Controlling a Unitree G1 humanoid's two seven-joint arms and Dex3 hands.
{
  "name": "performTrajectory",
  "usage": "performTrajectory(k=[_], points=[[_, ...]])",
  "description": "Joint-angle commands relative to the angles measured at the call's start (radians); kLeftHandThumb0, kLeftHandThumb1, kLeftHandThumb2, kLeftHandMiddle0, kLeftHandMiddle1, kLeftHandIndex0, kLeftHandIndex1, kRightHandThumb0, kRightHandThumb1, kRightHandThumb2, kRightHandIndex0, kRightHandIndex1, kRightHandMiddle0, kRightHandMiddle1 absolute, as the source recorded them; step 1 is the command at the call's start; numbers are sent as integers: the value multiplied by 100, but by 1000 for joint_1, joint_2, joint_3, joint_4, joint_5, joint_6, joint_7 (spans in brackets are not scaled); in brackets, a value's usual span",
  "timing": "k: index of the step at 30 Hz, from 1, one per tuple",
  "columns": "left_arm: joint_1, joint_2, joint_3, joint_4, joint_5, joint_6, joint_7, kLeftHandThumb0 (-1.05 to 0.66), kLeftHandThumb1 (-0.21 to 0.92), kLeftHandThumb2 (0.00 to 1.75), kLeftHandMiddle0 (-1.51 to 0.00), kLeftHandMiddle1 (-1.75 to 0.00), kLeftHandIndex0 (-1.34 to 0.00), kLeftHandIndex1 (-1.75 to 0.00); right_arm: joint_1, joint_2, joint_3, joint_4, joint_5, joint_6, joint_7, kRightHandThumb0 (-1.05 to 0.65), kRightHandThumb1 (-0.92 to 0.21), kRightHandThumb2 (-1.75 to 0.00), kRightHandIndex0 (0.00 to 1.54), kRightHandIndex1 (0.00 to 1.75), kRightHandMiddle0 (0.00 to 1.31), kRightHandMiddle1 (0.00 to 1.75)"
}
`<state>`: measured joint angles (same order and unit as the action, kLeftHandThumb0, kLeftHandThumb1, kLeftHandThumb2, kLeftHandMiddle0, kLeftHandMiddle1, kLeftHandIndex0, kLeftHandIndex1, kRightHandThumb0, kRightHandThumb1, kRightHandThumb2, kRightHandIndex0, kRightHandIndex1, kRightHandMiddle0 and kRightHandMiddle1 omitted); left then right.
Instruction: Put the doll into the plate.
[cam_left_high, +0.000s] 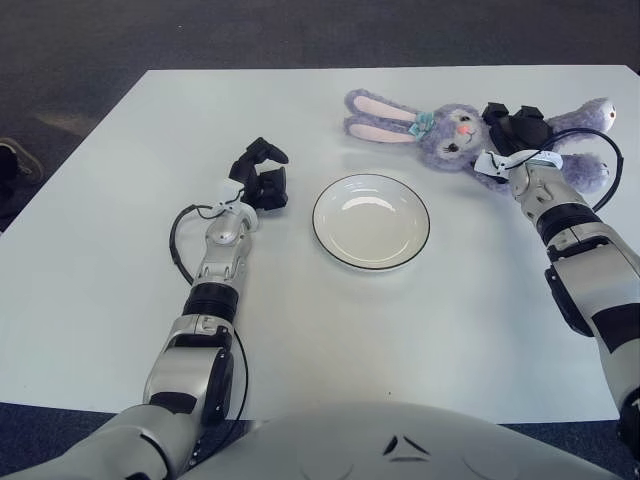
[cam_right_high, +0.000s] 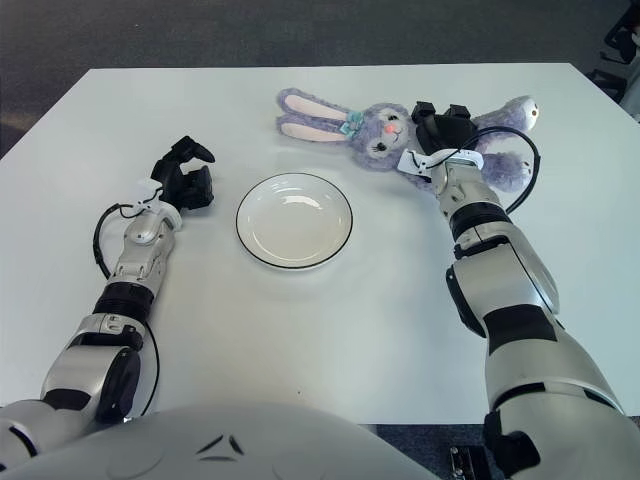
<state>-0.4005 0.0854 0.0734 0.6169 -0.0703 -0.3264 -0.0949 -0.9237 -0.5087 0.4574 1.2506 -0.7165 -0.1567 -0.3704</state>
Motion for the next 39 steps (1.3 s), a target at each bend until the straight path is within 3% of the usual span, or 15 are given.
performTrajectory(k=[1,12,22,39], points=[[144,-42,-16,83,14,19,6,-45,40,121,-121,-175,-55,-175,109,18,-5,54,34,13,124,0,-7,-152,88,150,58,175],[144,-41,-18,82,16,22,6,-45,40,121,-122,-175,-55,-175,98,-6,-65,14,109,-28,197,0,-10,-153,80,164,55,175],[145,-41,-20,84,19,20,7,-45,40,122,-121,-175,-55,-175,73,-51,-125,-43,170,-75,260,0,-9,-155,81,166,56,175],[143,-36,-30,79,22,29,-5,-45,41,120,-120,-175,-54,-175,80,-116,-150,-203,176,-193,241,0,-10,-153,81,162,55,175]])
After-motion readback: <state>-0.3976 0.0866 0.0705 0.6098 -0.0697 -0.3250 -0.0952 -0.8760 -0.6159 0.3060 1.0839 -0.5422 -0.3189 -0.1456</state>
